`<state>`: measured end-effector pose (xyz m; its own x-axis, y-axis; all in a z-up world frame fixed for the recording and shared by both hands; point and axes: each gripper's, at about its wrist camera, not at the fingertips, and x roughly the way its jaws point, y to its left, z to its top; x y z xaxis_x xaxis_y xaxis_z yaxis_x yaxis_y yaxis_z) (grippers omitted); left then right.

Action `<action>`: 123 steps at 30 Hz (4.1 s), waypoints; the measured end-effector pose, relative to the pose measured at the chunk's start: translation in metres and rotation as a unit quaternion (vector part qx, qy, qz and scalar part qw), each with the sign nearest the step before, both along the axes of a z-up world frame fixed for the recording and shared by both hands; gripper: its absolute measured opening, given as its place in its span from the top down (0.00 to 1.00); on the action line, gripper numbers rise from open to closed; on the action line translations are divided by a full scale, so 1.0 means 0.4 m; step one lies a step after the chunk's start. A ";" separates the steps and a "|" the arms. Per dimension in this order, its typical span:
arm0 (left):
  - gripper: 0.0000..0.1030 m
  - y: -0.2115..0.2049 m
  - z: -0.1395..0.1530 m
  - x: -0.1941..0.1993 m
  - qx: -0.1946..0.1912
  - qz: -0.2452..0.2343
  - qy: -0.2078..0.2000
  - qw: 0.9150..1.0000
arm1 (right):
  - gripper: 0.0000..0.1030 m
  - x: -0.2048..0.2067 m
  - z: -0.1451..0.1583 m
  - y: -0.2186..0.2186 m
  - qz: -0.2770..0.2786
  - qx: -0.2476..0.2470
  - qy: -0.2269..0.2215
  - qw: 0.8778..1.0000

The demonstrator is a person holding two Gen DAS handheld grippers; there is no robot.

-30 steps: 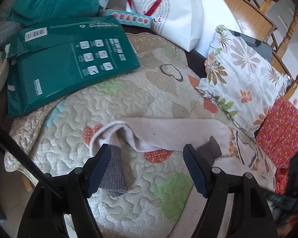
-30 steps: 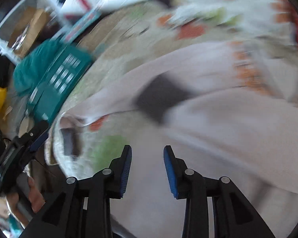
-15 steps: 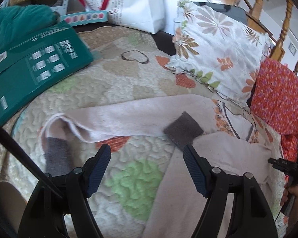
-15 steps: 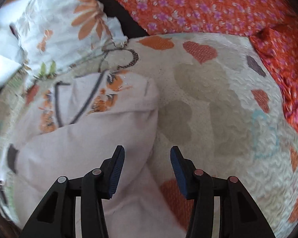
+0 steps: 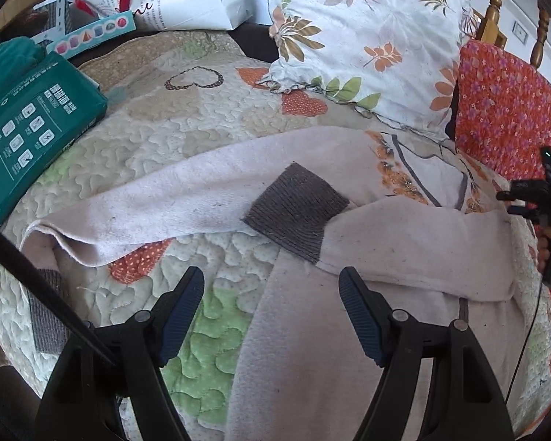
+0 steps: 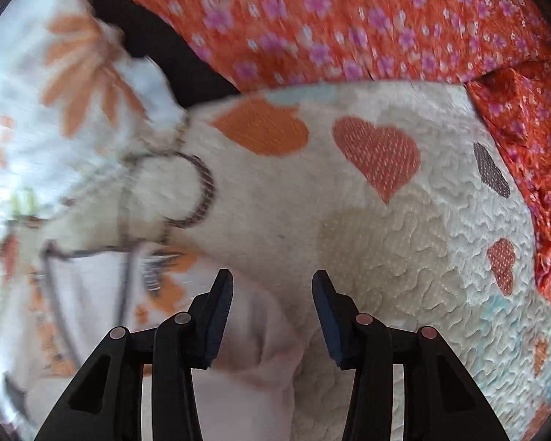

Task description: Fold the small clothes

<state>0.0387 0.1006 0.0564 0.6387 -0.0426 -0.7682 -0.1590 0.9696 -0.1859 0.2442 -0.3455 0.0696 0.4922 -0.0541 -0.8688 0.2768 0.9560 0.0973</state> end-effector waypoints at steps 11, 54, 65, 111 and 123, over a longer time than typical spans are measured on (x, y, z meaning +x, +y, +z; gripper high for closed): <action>0.28 -0.003 0.026 -0.021 -0.033 -0.008 -0.013 0.999 | 0.41 -0.465 -0.048 0.044 0.138 0.005 0.013 0.990; 0.28 0.154 0.029 -0.083 -0.004 0.083 -0.008 0.997 | 0.53 -0.142 -0.105 0.058 0.021 -0.092 -0.001 0.996; 0.28 0.458 0.068 -0.242 -0.008 0.278 -0.039 0.960 | 0.40 -0.235 0.011 0.147 0.047 -0.125 -0.077 0.988; 0.27 0.377 0.089 -0.251 -0.030 0.247 -0.066 0.966 | 0.53 -0.559 -0.021 0.412 0.213 0.056 -0.032 0.975; 0.27 0.321 0.064 -0.194 -0.012 0.217 -0.040 0.975 | 0.91 -0.508 -0.081 0.583 0.312 -0.037 -0.014 0.949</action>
<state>-0.0389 0.2289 0.0821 0.6588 0.2278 -0.7170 -0.5376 0.8093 -0.2368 0.0409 -0.1122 0.0373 0.4708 0.1957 -0.8603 -0.3473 0.9375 0.0232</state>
